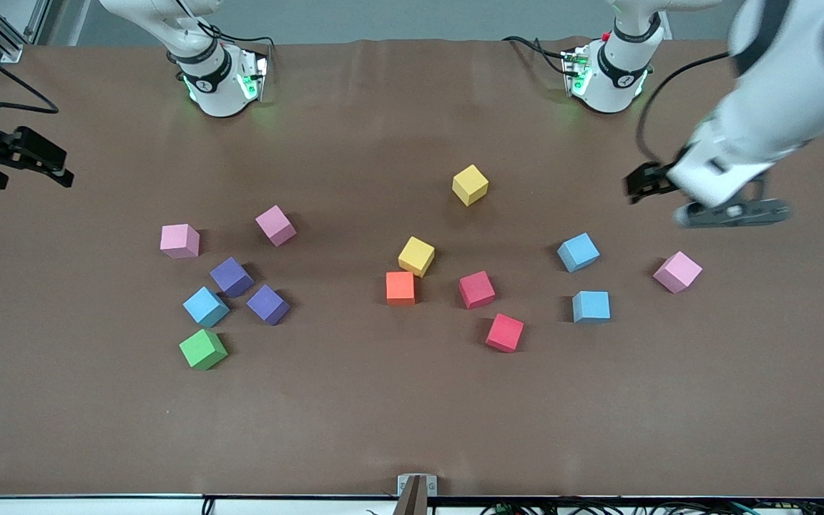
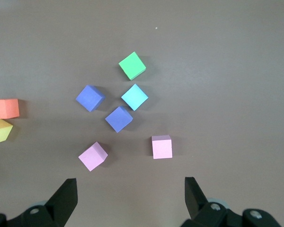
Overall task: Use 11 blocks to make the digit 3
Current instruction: 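Reach the left gripper to the yellow cube while the right gripper reaches pink, then grasp the yellow cube with the left gripper while the right gripper descends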
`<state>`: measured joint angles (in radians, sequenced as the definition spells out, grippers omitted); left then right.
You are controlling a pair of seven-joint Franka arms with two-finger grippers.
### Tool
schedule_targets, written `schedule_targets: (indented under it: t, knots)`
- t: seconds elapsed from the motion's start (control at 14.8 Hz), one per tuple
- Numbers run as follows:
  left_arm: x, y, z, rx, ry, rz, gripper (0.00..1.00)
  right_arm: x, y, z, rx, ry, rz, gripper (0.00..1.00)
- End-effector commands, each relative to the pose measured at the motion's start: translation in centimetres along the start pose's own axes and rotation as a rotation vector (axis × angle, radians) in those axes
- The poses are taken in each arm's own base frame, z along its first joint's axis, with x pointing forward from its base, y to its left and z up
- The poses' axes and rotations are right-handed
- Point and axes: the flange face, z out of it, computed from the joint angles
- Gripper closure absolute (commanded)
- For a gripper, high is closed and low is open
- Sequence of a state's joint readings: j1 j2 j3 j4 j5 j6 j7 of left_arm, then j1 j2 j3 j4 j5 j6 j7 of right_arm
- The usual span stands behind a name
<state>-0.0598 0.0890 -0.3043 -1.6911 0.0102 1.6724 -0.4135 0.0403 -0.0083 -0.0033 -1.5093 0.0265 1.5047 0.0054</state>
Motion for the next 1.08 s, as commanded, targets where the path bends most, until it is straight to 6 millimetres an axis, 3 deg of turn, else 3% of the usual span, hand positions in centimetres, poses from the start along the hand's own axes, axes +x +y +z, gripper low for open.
schedule_targets:
  t: [0.0,0.27,0.4,0.54,0.74,1.01]
  knots:
    - [-0.6,5.2,5.4,-0.024,-0.005,-0.080,0.00,0.6,-2.4,2.0,0.000,-0.043,-0.047,0.00]
    - [-3.4,13.2,13.3,-0.053,-0.039,-0.202,0.00,-0.1,-5.8,3.8,-0.002,-0.138,-0.109,0.00]
    - [-6.3,15.7,17.3,-0.060,-0.030,-0.307,0.00,-0.4,-9.8,6.4,-0.019,-0.225,-0.181,0.00]
    - [-9.9,17.6,21.6,-0.076,-0.018,-0.451,0.00,-0.3,-12.0,8.8,-0.018,-0.239,-0.219,0.00]
    - [-14.2,17.9,26.8,-0.108,0.001,-0.530,0.00,-1.2,-13.4,14.4,-0.010,-0.264,-0.307,0.00]
    - [-18.1,18.4,29.4,-0.091,-0.015,-0.573,0.00,-3.2,-14.4,18.4,0.014,-0.262,-0.422,0.00]
